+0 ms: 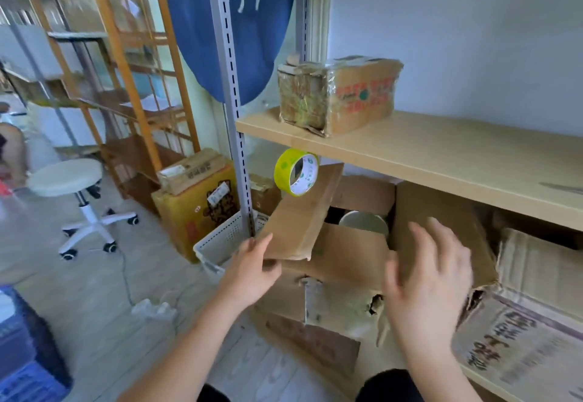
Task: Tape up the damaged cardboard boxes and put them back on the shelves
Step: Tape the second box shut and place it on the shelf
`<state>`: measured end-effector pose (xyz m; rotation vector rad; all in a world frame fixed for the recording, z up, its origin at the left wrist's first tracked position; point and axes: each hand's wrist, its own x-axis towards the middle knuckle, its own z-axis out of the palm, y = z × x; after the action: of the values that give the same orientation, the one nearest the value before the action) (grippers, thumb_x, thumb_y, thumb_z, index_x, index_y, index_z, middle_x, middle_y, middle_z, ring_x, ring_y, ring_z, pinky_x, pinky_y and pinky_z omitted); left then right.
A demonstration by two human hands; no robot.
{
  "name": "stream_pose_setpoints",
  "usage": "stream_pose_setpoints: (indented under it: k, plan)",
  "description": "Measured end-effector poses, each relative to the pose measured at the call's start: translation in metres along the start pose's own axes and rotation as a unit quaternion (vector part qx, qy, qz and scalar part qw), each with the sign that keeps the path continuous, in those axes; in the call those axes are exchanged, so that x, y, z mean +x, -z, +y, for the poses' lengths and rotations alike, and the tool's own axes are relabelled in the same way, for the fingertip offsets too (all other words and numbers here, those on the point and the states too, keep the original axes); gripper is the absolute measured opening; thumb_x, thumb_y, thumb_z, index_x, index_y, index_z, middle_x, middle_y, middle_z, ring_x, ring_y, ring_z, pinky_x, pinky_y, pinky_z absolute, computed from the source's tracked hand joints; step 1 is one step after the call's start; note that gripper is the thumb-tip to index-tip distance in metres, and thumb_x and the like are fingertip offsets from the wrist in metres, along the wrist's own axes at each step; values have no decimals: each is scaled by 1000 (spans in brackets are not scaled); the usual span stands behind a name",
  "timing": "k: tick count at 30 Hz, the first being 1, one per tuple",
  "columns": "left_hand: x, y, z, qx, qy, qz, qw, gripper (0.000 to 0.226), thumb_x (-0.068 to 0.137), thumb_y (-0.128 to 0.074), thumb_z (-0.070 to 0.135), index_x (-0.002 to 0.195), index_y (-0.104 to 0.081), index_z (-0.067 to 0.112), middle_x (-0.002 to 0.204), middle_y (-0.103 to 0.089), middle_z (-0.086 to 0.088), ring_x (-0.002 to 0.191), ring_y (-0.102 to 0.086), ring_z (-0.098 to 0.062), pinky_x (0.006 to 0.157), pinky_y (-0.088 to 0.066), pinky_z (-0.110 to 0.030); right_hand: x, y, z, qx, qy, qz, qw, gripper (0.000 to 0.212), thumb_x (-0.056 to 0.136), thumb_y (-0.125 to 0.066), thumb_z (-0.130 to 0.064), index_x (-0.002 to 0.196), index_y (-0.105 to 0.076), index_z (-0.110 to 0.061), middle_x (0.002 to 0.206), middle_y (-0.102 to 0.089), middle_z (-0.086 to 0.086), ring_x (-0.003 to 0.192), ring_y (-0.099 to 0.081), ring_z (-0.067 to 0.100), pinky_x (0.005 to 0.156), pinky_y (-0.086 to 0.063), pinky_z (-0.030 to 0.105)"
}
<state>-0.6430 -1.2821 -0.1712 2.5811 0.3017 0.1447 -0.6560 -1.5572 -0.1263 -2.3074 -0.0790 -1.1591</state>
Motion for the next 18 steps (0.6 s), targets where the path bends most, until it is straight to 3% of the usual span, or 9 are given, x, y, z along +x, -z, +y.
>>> stream_pose_setpoints:
  k: [2,4,8,10,13,15,18]
  plan:
    - [2,-4,1,-7,0,-12,1000,71,91,-49,63,153,-22,45,154,-25,2,129,-51,-21,102,-48,-41,-1,11,10,71,-164,40,983,46,90,-66,-24,128,-49,-4,132,-45,20,121,-44,37,101,-34,44]
    - [2,-11,-1,-16,0,1,1000,67,91,-52,62,151,-27,47,150,-29,2,122,-57,-19,99,-49,-40,-4,13,15,141,-288,13,947,54,89,-69,-29,129,-44,-4,125,-45,18,108,-48,28,89,-39,37]
    - [3,-14,-4,-21,10,55,998,53,96,-60,35,143,-40,47,131,-40,0,99,-64,-20,86,-55,-37,-24,20,23,177,-306,53,934,26,91,-62,-38,107,-52,-19,91,-57,0,78,-56,18,71,-40,31]
    - [2,-13,-5,-9,4,59,998,52,96,-60,25,141,-43,46,123,-40,2,87,-63,-20,76,-56,-35,-42,24,29,177,-335,58,924,30,89,-60,-51,97,-53,-23,79,-58,-9,71,-58,16,66,-40,29]
    - [-4,-13,-9,16,-18,46,999,52,97,-59,21,140,-44,46,117,-37,5,73,-56,-14,62,-50,-26,-55,19,42,193,-400,-98,891,46,82,-58,-67,96,-57,-24,83,-62,-12,77,-58,13,75,-41,33]
    - [-10,-9,-12,13,-40,36,998,52,98,-57,20,140,-45,48,116,-38,5,76,-57,-11,67,-53,-27,-46,14,44,228,-404,-166,870,41,88,-55,-64,93,-59,-23,83,-63,-10,78,-58,11,72,-40,34]
    - [-21,-3,-13,21,-71,22,997,51,101,-53,21,143,-46,48,109,-40,5,79,-53,-11,79,-52,-29,-32,10,41,228,-382,-137,885,22,99,-53,-34,86,-55,-16,75,-59,-2,73,-57,16,61,-37,32]
